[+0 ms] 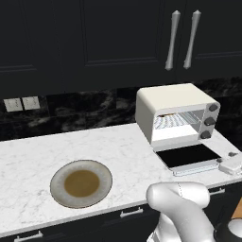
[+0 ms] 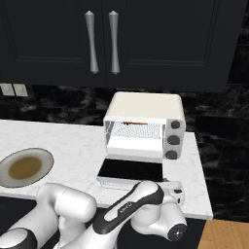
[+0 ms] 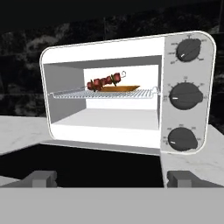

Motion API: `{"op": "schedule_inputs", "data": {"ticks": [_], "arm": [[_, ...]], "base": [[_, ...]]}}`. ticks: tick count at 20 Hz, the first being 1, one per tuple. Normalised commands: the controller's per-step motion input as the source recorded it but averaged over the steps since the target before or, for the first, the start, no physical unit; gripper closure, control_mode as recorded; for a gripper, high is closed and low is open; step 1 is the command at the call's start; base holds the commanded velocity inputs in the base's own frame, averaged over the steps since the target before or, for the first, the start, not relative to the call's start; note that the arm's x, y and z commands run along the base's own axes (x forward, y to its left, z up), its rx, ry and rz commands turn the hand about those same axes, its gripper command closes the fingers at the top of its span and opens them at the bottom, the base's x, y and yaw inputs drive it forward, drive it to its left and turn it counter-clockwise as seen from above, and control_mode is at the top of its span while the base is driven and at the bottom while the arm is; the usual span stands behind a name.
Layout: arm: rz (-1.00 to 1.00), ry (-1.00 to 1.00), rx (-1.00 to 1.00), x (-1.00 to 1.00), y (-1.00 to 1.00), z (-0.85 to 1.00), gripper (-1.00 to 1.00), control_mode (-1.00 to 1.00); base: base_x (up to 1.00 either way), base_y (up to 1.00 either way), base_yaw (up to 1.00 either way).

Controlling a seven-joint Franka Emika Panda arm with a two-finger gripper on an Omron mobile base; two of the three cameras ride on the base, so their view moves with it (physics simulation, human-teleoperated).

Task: Pick up the kebab skewer and baguette bread, and place them inside the toaster oven. Close the toaster oven door and start by setting the timer.

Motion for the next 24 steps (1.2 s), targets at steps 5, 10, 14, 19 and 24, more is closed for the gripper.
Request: {"op": "schedule_inputs", "data": {"ticks": [5,10,14,19,24], "arm": [[0.0,0.0,0.0,-0.28,-0.51,-0.18,-1.0,-1.0],[0.0,0.0,0.0,-0.13,-0.47,-0.25,-1.0,-1.0],[0.0,0.0,0.0,-0.14,-0.14,-0.54,-1.0,-1.0],[0.0,0.0,0.0,0.03,0.0,-0.28,-1.0,-1.0],[-0.04,0.0,0.0,0.23,0.0,-0.03,-1.0,-1.0]], "base": [[0.0,0.0,0.0],[0.0,0.0,0.0],[0.0,0.0,0.0],[0.0,0.0,0.0],[0.0,0.0,0.0]]}}
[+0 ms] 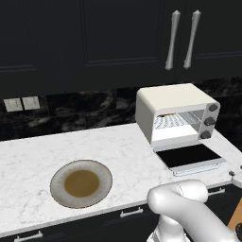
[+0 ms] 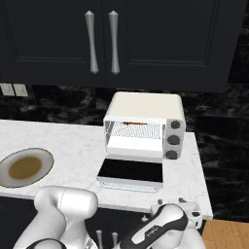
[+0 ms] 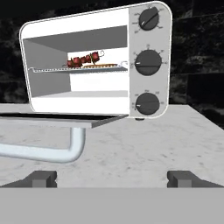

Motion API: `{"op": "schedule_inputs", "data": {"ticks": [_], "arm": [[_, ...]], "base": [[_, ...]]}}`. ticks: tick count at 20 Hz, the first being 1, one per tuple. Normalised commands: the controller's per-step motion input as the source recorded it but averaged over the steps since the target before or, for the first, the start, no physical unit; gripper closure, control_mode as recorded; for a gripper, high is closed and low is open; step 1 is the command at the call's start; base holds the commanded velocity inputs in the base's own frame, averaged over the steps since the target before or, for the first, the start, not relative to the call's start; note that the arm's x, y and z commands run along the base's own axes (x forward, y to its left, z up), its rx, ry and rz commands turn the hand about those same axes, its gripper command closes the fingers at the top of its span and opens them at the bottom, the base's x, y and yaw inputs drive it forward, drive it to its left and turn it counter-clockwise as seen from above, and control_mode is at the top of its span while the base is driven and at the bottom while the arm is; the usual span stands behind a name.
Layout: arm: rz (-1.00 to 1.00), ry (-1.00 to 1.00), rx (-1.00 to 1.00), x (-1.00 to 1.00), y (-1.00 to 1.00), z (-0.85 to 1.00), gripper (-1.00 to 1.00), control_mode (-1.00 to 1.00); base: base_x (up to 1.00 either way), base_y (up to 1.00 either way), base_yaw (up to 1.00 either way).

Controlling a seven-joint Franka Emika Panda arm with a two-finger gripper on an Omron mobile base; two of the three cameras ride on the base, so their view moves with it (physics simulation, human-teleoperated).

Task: Pick up the kebab skewer and baguette bread, and place them inside the toaster oven. Close the toaster oven door and start by setting the timer.

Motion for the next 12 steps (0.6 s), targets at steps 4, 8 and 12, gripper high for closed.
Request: {"op": "schedule_inputs", "data": {"ticks": [4,8,12], "arm": [[-0.1,0.0,0.0,0.33,0.0,0.0,-1.0,-1.0],[-0.09,0.0,0.0,0.33,0.0,0.0,-1.0,-1.0],[-0.06,0.0,0.0,0.25,0.01,-0.05,-1.0,-1.0]], "base": [[0.0,0.0,0.0],[0.0,0.0,0.0],[0.0,0.0,0.0]]}}
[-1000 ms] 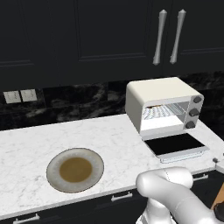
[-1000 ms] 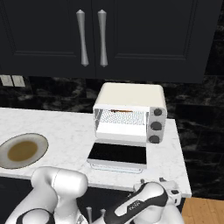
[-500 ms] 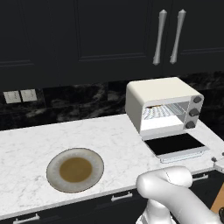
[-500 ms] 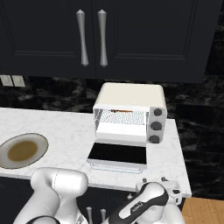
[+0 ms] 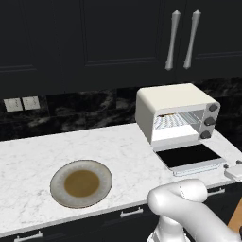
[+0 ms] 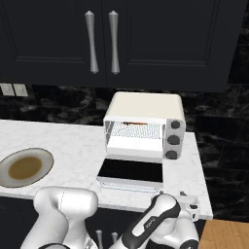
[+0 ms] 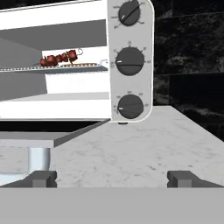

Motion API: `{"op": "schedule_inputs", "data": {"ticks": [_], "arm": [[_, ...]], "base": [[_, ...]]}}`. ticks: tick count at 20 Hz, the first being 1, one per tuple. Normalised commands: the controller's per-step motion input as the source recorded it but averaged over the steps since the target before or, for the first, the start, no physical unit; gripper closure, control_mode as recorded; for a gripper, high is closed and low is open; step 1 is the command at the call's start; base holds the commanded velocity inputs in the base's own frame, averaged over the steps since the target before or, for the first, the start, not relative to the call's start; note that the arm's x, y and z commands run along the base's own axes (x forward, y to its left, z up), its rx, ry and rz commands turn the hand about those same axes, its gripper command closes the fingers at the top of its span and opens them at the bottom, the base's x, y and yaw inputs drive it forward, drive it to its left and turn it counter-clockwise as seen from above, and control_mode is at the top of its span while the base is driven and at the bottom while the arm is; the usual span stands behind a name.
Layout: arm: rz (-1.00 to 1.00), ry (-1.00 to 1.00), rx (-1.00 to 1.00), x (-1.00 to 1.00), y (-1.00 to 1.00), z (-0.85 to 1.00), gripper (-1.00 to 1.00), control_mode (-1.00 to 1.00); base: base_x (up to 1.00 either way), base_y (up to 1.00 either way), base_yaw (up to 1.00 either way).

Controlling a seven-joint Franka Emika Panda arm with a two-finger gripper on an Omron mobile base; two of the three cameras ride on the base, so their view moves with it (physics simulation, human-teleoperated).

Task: Pick up the kebab skewer and baguette bread, and place them inside the toaster oven. Close the toaster oven door and start by setting the timer.

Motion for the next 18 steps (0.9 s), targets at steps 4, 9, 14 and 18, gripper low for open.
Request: {"op": "schedule_inputs", "data": {"ticks": [4,9,14,18], "arm": [[0.0,0.0,0.0,0.07,0.0,-0.12,-1.0,-1.0],[0.0,0.0,0.0,0.06,0.0,-0.11,-1.0,-1.0],[0.0,0.01,0.0,0.03,0.0,-0.21,-1.0,-1.0],[0.0,0.09,0.0,0.01,0.03,-0.09,-1.0,-1.0]], "base": [[0.0,0.0,0.0],[0.0,0.0,0.0],[0.0,0.0,0.0],[0.0,0.0,0.0]]}}
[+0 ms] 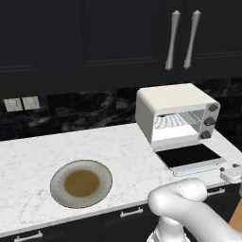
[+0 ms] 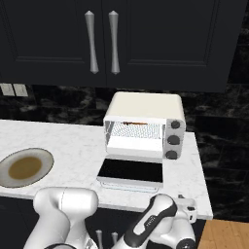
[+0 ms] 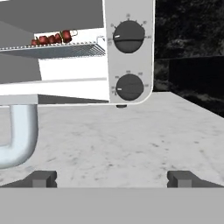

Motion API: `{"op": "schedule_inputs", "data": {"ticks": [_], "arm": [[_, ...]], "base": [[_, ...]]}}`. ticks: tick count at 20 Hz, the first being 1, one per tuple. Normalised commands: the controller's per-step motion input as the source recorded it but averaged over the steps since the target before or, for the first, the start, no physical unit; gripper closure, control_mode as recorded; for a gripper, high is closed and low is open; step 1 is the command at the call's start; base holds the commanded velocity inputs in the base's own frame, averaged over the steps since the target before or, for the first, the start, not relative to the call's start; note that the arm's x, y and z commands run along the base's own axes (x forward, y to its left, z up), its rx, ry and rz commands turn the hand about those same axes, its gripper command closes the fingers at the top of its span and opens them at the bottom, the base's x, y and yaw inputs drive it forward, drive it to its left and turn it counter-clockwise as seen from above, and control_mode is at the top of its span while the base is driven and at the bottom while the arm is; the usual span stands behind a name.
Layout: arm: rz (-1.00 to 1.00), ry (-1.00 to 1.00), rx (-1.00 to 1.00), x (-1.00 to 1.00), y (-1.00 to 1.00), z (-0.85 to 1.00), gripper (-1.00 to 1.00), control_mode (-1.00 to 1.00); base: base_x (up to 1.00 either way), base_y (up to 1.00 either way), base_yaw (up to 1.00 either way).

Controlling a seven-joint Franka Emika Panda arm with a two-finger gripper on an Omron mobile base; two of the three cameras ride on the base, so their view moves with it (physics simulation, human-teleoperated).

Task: Pick up the kebab skewer and baguette bread, and place them inside the toaster oven. Close the toaster oven door and start by setting the timer.

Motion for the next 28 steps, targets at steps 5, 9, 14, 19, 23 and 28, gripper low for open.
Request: {"op": "schedule_inputs", "data": {"ticks": [5,9,14,19,23,28], "arm": [[0.0,0.08,0.0,0.08,0.09,-0.03,-1.0,-1.0],[0.0,0.09,0.0,0.2,0.24,0.0,-1.0,-1.0],[0.0,0.03,-0.07,0.08,0.13,-0.15,-1.0,-1.0],[0.0,0.0,-0.15,0.04,0.01,-0.16,-1.0,-1.0],[0.0,0.01,-0.03,0.18,0.16,-0.02,-1.0,-1.0],[0.05,0.04,0.02,0.12,0.35,0.04,-1.0,-1.0]], "base": [[0.0,0.0,0.0],[0.0,0.0,0.0],[0.0,0.0,0.0],[0.0,0.0,0.0],[0.0,0.0,0.0],[0.0,0.0,0.0]]}}
